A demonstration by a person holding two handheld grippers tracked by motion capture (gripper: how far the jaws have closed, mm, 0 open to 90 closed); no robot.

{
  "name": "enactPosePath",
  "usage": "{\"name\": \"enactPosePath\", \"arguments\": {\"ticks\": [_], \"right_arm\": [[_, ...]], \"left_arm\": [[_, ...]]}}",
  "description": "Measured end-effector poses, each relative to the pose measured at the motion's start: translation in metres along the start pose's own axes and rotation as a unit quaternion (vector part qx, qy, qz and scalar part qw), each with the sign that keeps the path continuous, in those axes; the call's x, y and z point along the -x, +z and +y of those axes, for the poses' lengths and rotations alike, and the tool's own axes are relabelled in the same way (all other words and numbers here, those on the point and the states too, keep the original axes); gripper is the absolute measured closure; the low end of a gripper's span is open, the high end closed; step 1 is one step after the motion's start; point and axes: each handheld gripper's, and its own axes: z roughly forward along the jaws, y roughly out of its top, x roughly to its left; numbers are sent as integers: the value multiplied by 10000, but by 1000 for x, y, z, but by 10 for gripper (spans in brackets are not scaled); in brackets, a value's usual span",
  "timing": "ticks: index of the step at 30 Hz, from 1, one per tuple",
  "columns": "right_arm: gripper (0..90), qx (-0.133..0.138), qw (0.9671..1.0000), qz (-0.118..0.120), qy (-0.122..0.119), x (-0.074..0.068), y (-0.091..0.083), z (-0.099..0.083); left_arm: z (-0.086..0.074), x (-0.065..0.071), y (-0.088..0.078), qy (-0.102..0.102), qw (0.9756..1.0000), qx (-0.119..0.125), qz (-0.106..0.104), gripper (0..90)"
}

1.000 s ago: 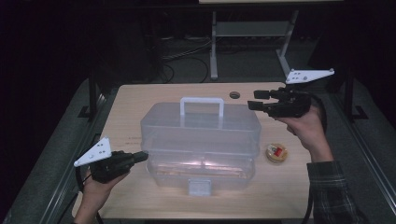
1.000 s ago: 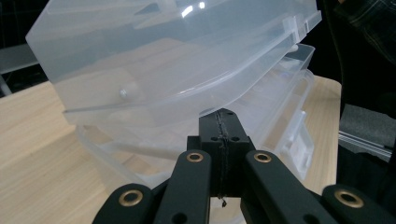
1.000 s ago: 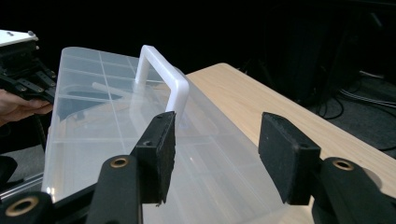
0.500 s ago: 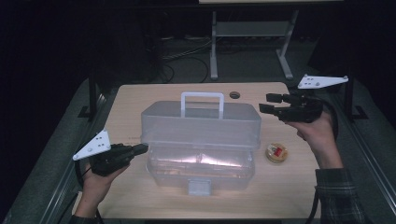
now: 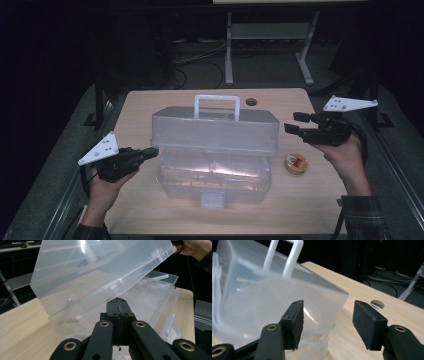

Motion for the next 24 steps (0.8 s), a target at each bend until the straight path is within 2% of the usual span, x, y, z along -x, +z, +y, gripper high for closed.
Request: {"name": "enactPosePath", "arguments": {"ticks": [7, 10, 13, 21, 24], "right_arm": [[416, -108, 9999, -3, 62, -7, 0, -22], [416, -116, 9999, 1, 69, -8, -1, -24], [416, -191, 9998, 43, 84, -15, 0, -35], [414, -335, 9992, 176, -87, -37, 6, -39], [414, -290, 9993, 210, -115, -41, 7, -37]], "left_arm": [[3, -1, 1, 16, 10000, 24, 19, 899], [3, -2, 1, 15, 10000, 37, 21, 898], [4, -3, 1, 26, 10000, 42, 14, 898], [6, -4, 1, 28, 10000, 31, 17, 899], [6, -4, 1, 47, 10000, 22, 17, 898]]}}
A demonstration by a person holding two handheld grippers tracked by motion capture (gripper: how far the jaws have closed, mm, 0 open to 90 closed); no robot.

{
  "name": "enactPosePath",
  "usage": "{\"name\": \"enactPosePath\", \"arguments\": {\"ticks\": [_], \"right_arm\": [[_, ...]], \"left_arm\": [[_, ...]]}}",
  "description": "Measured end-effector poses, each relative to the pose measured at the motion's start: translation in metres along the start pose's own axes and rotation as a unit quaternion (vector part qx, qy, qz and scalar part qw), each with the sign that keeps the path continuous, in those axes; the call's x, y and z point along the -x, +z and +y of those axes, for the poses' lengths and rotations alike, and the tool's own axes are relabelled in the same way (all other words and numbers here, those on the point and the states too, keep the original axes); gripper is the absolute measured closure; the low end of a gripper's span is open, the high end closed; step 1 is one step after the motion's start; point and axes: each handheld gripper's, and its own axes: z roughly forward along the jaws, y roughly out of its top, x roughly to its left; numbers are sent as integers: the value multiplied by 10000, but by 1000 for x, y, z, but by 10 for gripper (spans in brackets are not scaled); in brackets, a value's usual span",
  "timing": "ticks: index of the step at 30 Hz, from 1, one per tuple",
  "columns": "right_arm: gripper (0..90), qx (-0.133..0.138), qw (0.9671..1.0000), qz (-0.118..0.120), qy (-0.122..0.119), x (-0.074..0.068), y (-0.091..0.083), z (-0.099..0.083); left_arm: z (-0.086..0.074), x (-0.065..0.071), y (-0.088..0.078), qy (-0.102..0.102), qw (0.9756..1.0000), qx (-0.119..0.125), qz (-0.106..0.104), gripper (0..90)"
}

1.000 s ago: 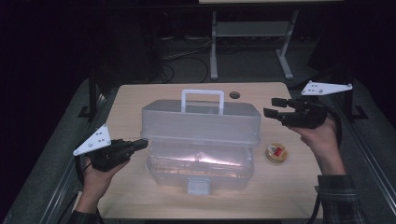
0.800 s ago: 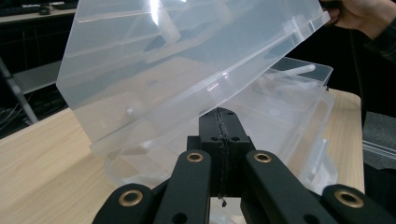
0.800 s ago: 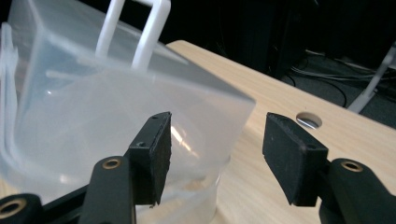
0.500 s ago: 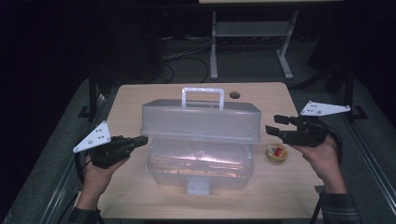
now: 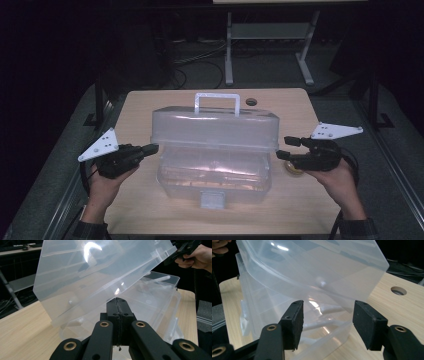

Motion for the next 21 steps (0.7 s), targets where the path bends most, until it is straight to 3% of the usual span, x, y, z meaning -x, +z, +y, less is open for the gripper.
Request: {"name": "enactPosePath", "arguments": {"ticks": [21], "right_arm": [[415, 160, 9998, 68, 1, -3, -1, 5]], "left_arm": [[1, -1, 0, -31, 10000, 25, -43, 898]]}}
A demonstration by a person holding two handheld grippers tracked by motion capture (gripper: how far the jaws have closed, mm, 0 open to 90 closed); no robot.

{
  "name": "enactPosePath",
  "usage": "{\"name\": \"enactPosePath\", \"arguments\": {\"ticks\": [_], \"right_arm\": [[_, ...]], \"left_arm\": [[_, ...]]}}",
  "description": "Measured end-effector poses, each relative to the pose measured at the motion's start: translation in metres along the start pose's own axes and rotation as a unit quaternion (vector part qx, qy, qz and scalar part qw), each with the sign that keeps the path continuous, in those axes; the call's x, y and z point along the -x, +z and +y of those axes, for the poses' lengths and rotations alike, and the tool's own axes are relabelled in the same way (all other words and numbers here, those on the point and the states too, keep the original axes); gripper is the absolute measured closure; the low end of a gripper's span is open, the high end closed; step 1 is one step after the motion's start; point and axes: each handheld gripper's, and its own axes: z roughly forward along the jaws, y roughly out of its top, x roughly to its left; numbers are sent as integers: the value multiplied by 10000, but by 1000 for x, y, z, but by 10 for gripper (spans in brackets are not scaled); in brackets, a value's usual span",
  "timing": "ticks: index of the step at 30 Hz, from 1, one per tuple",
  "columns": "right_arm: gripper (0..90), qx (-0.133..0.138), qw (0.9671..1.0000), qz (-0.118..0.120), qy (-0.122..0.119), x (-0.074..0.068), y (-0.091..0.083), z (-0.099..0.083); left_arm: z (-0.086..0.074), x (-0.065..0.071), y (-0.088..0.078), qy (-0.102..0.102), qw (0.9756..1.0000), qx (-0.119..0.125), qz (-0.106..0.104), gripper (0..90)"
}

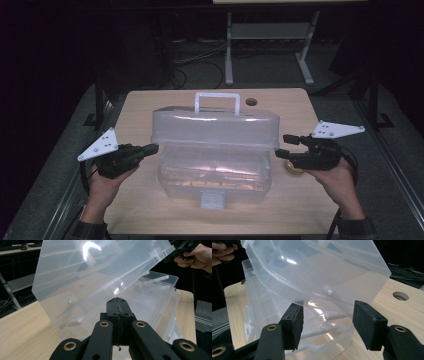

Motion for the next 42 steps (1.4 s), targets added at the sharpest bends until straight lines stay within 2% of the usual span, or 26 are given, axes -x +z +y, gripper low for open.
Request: {"name": "enactPosePath", "arguments": {"ticks": [4, 10, 17, 22, 34, 37, 42], "right_arm": [[452, 18, 10000, 23, -26, 0, 0, 3], [449, 49, 10000, -10, -37, 0, 0, 4], [618, 84, 9997, -54, -218, -5, -1, 5], [641, 101, 9996, -76, -234, -7, 0, 5], [647, 107, 9998, -99, -166, -4, 0, 6], [647, 107, 9998, -89, -152, -4, 0, 6], [647, 105, 9998, -88, -133, -3, 1, 7]], "left_arm": [[1, -1, -1, 3, 10000, 23, 9, 898], [2, -2, -3, -6, 10000, 44, 21, 898], [0, -1, -1, -38, 10000, 8, -1, 897], [-3, 0, 0, -65, 10000, -53, -29, 898], [-28, 14, -8, -210, 9990, -378, -74, 815], [-33, 19, -9, -181, 9981, -567, -157, 753], [-42, 28, -4, -106, 9950, -900, -415, 683]]}}
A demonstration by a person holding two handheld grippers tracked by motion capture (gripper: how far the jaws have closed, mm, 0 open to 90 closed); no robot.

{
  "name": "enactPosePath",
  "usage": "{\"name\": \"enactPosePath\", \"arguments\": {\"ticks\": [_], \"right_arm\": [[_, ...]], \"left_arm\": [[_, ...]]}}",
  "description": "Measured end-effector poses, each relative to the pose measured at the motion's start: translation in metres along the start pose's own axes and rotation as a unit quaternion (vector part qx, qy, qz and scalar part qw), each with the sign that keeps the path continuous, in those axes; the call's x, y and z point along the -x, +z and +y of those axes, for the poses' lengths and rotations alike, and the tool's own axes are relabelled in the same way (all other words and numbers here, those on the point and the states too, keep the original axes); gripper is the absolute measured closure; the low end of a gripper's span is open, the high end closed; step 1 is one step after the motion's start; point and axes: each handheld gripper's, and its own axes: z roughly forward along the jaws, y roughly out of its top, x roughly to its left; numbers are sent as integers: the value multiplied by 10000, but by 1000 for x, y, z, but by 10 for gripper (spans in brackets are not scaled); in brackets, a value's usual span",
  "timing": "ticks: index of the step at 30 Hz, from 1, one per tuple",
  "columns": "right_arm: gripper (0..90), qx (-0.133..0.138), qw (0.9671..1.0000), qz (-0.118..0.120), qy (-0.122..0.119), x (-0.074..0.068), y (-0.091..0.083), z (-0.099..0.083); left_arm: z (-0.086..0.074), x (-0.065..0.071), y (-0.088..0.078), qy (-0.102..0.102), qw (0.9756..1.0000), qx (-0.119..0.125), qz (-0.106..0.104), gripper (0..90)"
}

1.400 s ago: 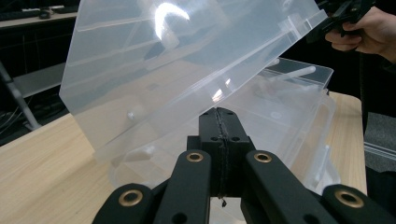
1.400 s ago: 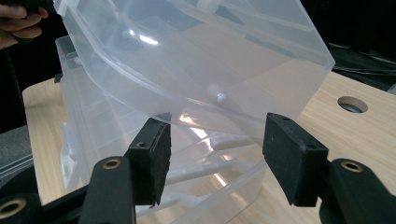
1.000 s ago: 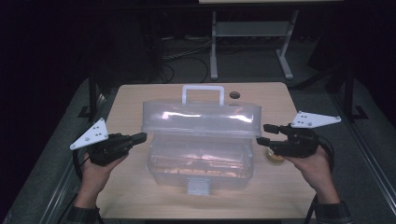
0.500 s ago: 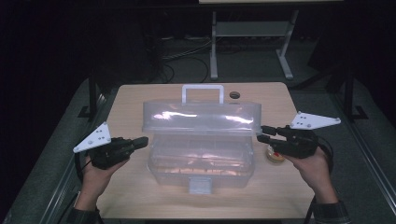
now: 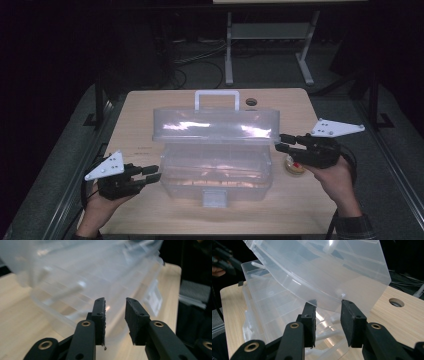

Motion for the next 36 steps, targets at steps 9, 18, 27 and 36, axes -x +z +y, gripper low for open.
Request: {"name": "enactPosePath", "arguments": {"ticks": [9, 18, 27, 36], "right_arm": [[652, 36, 10000, 16, 28, 1, -2, 4], [651, 43, 10000, 10, 47, 2, -1, 5], [652, 79, 9999, -11, 62, 2, -2, 7], [669, 119, 9998, -122, 77, 3, 0, 10]], "left_arm": [[2, 8, 21, 345, 9974, -565, -298, 631], [8, 9, 40, 566, 9919, -1034, -472, 635], [6, 5, 52, 587, 9880, -1301, -591, 710], [8, 2, 54, 584, 9869, -1284, -784, 762]]}}
